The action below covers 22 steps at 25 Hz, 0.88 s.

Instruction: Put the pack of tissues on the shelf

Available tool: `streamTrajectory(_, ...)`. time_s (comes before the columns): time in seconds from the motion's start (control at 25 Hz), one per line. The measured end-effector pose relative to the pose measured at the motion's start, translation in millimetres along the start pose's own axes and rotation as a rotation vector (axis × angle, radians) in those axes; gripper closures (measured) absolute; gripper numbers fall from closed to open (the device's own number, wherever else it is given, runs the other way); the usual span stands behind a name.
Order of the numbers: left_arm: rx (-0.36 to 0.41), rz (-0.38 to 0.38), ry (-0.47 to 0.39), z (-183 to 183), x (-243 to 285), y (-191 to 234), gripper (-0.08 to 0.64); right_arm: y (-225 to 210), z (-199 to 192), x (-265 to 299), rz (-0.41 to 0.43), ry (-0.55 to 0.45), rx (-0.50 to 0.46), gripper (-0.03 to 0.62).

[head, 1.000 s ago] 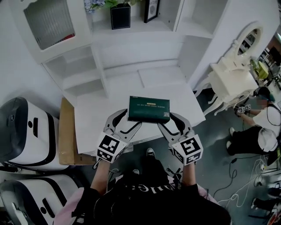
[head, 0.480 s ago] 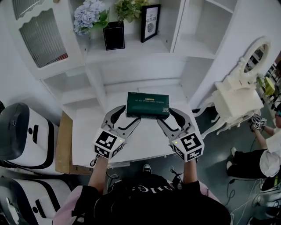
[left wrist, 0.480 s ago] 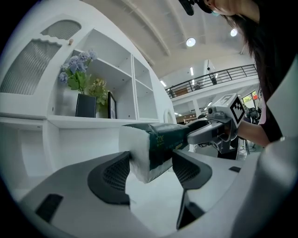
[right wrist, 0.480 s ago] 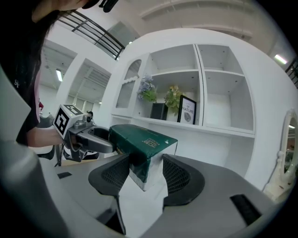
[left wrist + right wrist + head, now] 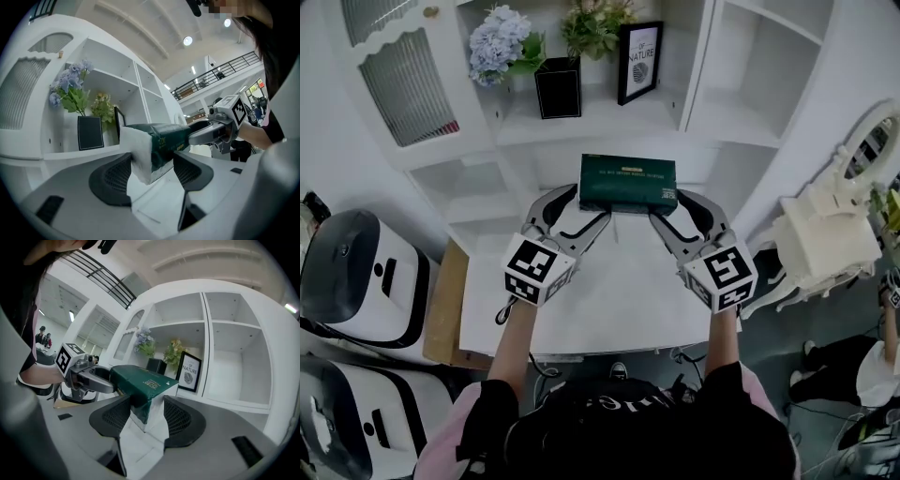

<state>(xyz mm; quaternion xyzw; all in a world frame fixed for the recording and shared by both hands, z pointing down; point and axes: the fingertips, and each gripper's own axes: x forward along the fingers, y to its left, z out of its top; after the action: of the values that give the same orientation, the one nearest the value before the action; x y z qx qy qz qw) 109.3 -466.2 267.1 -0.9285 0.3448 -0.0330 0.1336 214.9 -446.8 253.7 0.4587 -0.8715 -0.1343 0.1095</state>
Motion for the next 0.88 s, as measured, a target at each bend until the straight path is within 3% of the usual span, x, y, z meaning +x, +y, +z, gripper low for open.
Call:
streamTrajectory(0.28, 0.028, 0.017, 0.024, 24.2, 27.0, 31.0, 0.272, -34.4, 26.3, 24.2, 0.008, -0.041, -0.050, 0.350)
streamTrajectory(0.52, -0.011, 0.041, 0.016, 32.7, 50.3, 55.5, 0.272, -60.1, 39.4, 46.6, 0.006, -0.056, -0.070, 0.350)
streamTrajectory(0.88, 0.049, 0.050, 0.047, 56.8, 95.6, 97.0, 0.272, -112.0, 48.6, 85.5, -0.014, -0.042, 0.022, 0.350)
